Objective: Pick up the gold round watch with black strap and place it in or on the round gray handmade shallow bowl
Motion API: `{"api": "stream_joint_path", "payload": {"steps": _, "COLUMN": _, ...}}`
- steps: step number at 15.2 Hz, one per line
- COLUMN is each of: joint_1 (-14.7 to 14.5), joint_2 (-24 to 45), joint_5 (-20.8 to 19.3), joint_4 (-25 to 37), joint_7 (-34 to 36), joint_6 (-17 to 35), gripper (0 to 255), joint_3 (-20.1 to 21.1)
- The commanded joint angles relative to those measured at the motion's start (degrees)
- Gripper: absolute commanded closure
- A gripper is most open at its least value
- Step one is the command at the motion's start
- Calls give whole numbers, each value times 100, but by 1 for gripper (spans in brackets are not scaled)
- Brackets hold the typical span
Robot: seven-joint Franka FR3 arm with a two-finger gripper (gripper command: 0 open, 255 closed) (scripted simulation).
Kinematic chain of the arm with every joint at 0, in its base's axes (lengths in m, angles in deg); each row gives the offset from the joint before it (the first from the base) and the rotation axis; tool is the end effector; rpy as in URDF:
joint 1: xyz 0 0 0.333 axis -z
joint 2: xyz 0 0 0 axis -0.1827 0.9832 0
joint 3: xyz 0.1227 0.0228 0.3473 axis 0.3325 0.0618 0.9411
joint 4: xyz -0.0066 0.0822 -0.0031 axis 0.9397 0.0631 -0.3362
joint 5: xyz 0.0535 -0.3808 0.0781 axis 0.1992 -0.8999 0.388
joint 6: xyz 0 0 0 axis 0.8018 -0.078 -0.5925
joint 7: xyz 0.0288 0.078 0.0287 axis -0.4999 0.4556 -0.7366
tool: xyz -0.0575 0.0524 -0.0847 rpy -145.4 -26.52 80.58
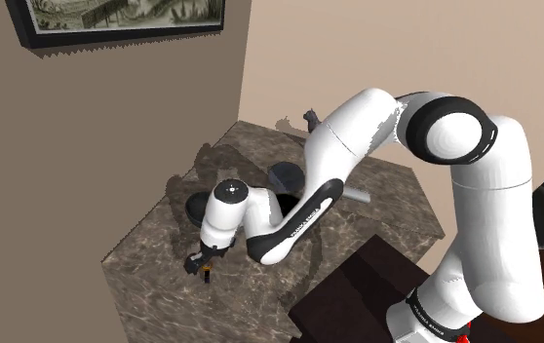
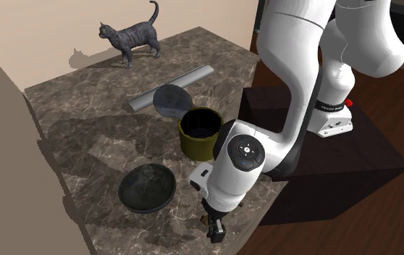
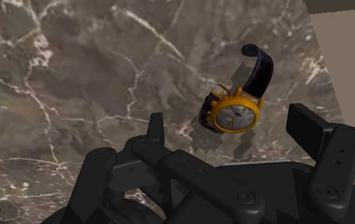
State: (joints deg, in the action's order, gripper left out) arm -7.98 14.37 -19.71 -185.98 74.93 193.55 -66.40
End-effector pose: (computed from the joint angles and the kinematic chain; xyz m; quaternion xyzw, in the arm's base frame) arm 0.4959 0.3745 0.1980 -0.9948 -0.0374 -0.0948 0.0057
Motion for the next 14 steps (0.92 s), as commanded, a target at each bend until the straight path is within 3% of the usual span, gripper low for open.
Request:
{"api": "stream_joint_path", "payload": {"steps": 1, "joint_1": -70, "joint_2": 170, "joint_5": -100, "joint_4": 87, "joint_7": 74, "joint_6": 91, "gripper": 0, "joint_3": -103}}
{"api": "stream_joint_path", "payload": {"steps": 10, "joint_1": -117, "joint_2": 291, "joint_5": -158, "joint_4": 158, "joint_7": 116, "joint_6": 145, "gripper": 0, "joint_3": -169}}
{"api": "stream_joint_path", "payload": {"steps": 11, "joint_1": -117, "joint_2": 291, "joint_5": -158, "joint_4": 158, "joint_7": 116, "joint_6": 145, "gripper": 255, "joint_3": -169}}
{"api": "stream_joint_path", "payload": {"steps": 14, "joint_1": -117, "joint_2": 291, "joint_5": -158, "joint_4": 158, "joint_7": 116, "joint_6": 145, "gripper": 255, "joint_3": -169}}
